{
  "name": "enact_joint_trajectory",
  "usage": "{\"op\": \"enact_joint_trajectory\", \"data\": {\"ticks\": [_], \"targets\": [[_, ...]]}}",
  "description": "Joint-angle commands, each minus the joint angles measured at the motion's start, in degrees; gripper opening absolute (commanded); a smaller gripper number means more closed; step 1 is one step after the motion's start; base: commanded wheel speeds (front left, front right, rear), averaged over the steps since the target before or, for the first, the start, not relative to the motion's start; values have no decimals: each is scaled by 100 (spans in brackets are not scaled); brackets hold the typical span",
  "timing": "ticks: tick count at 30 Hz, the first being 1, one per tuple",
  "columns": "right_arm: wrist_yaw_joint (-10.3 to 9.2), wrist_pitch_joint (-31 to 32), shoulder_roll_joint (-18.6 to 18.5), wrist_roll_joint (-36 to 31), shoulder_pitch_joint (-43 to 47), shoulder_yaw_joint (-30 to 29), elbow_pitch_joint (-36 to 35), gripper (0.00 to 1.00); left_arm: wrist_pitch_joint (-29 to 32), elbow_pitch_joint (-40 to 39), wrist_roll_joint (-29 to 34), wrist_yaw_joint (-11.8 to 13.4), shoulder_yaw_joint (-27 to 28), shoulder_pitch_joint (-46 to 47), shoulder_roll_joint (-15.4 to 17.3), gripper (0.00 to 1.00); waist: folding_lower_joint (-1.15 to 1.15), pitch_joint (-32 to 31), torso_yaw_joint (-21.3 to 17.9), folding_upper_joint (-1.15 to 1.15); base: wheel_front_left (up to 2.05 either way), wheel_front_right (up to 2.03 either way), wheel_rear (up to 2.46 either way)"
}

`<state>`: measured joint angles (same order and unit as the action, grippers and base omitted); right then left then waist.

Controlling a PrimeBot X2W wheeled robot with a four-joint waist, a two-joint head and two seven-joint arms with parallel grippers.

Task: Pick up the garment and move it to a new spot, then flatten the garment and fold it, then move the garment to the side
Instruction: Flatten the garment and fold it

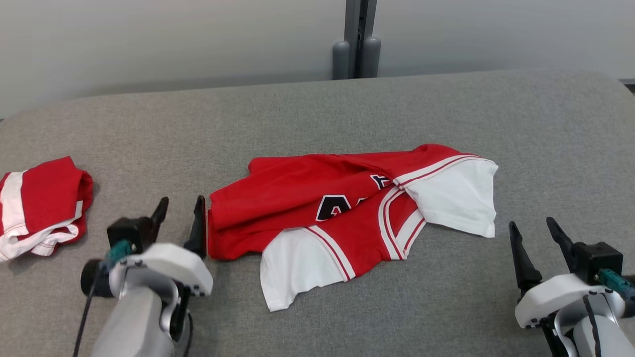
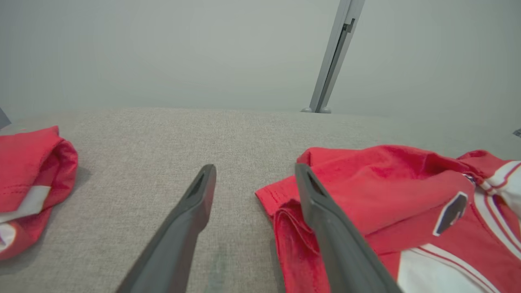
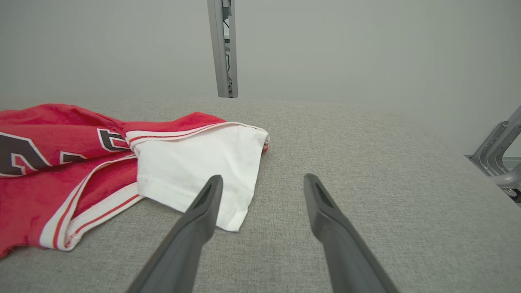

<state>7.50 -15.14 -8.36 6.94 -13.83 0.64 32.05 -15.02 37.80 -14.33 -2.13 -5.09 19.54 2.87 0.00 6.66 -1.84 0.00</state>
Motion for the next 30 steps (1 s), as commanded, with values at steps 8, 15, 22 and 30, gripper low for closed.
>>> {"op": "enact_joint_trajectory", "data": {"ticks": [8,15,22,30], "targets": [[-2,-1,31,21,-313,267,-170,100,780,1485,-63,-229,-90,1695,308,100,0,361,-251,0,0,0,0],[-2,0,53,106,-456,398,-233,100,1085,2345,87,-403,-448,2155,390,100,0,591,-420,0,0,0,0],[-2,0,-3,159,-564,430,-281,100,811,2869,177,-333,-614,2253,416,100,0,791,-507,0,0,0,0],[-2,-1,-31,165,-643,451,-260,100,346,3183,296,-384,-871,2363,345,0,0,839,-522,0,0,0,0]]}}
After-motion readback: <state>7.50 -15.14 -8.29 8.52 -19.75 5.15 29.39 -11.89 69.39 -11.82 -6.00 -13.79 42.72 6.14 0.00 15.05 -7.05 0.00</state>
